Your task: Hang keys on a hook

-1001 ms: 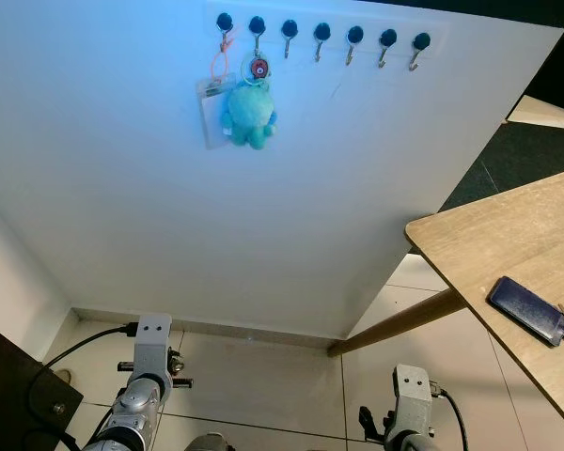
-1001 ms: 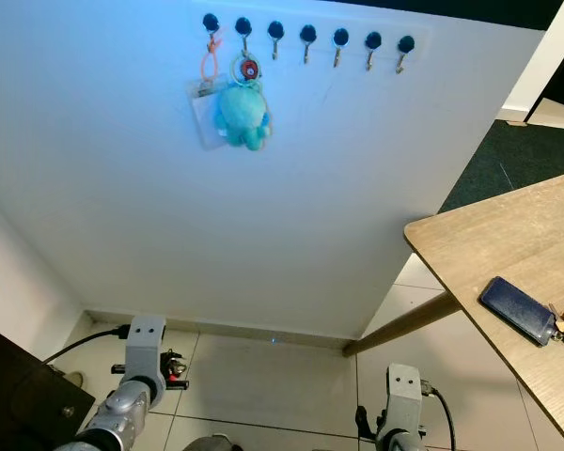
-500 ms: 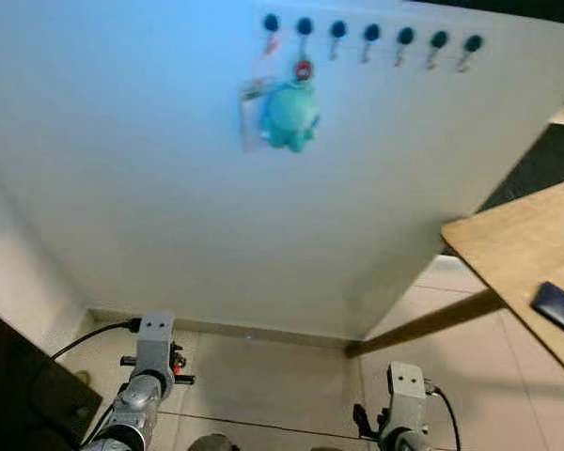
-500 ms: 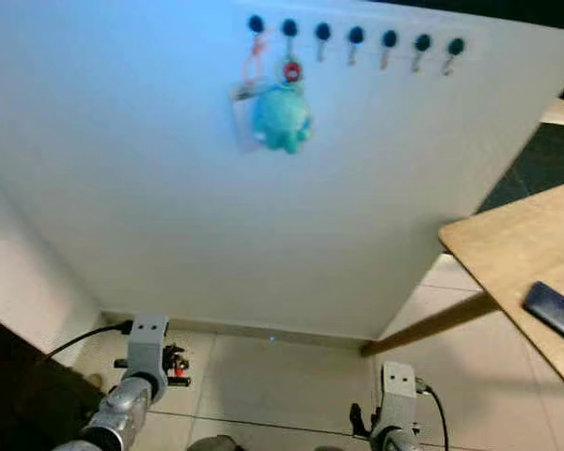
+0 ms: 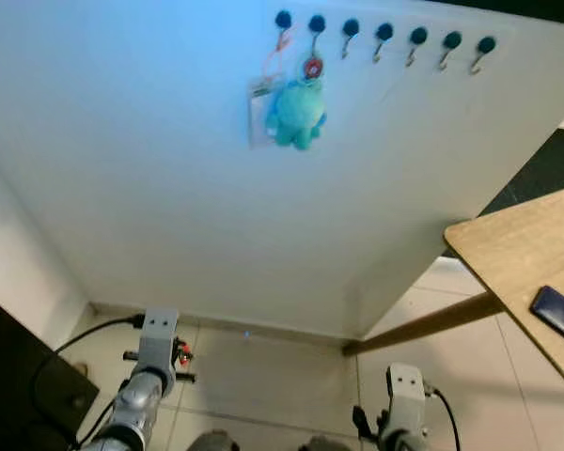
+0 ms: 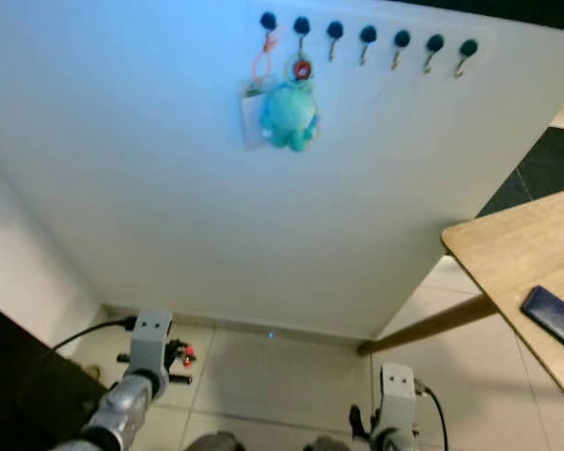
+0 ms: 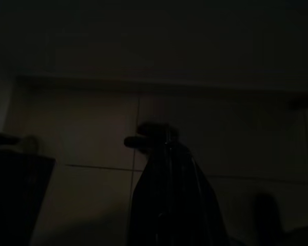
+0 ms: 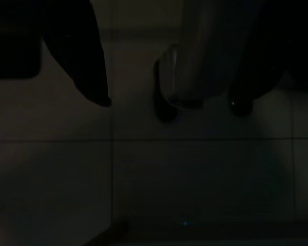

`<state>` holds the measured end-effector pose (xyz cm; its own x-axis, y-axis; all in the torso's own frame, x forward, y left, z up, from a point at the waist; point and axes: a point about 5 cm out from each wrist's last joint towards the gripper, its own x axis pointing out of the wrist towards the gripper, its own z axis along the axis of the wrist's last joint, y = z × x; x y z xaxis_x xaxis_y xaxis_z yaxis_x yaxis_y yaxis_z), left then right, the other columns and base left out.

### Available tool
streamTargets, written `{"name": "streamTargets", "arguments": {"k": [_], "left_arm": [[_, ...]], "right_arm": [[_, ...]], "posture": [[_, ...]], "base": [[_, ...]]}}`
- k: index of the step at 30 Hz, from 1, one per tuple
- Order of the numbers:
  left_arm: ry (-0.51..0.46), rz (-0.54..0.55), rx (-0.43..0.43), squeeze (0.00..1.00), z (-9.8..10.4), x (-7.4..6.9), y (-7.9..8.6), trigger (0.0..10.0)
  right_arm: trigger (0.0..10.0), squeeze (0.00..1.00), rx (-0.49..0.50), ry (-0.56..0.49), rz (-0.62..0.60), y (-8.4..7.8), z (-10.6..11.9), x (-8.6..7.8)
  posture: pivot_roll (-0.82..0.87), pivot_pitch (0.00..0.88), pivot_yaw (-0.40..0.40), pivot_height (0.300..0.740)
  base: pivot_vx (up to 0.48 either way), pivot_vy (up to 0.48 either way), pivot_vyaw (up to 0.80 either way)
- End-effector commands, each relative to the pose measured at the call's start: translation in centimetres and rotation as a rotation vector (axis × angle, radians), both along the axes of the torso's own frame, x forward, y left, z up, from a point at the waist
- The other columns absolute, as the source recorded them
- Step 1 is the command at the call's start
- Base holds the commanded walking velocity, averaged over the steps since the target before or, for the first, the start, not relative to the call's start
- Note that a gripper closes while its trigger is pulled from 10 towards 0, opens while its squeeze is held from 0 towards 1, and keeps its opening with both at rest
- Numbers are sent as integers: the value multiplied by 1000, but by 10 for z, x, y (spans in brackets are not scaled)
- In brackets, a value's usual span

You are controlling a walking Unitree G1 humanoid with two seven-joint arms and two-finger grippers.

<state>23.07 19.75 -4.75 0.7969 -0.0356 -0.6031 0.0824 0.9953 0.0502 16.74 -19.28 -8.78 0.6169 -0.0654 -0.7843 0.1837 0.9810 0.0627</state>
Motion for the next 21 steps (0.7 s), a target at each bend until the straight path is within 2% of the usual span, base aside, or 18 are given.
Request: {"name": "streamTargets", "arguments": {"k": [1,5,7,10,11,12,13,14,17,18,19,21], "left_arm": [[-30,-3,16,0,3,1,2,10000],[-75,-5,28,0,10,10,4,10000],[-120,-5,29,0,19,19,7,10000],[-168,-36,38,0,29,29,8,10000],[-211,-82,38,0,36,35,6,10000],[-211,-82,38,0,36,35,6,10000],[-278,-163,25,0,48,44,1,10000],[-278,-163,25,0,48,44,1,10000],[-482,-450,-39,0,91,66,-19,10000],[-482,-450,-39,0,91,66,-19,10000],[-526,-545,-49,0,104,70,-25,10000],[-526,-545,-49,0,104,70,-25,10000]], "right_arm": [[10000,0,-7,12,-20,-4,-1,-5],[10000,0,-15,6,-19,-5,-1,-3],[10000,0,-20,0,-13,-5,0,-2],[10000,0,-26,-18,-2,-5,2,0],[10000,0,-30,-44,11,-5,4,5],[10000,0,-30,-44,11,-5,4,5],[10000,0,-45,-89,43,-5,9,12],[10000,0,-45,-89,43,-5,9,12],[10000,0,-109,-284,153,-5,31,41],[10000,0,-109,-284,153,-5,31,41],[10000,0,-131,-347,189,-5,39,50],[10000,0,-131,-347,189,-5,39,50]], "posture": [[101,64,-46,740],[97,63,-46,740],[94,62,-47,740],[92,61,-45,740],[88,61,-42,740],[88,61,-42,740],[87,63,-40,740],[87,63,-40,740],[75,62,-32,740],[75,62,-32,740],[73,62,-31,740],[73,62,-31,740]], "base": [[0,0,0],[0,0,0],[0,0,0],[0,0,0],[0,0,0],[0,0,0],[0,0,0],[0,0,0],[0,0,0],[0,0,0],[0,0,0],[0,0,0]]}}
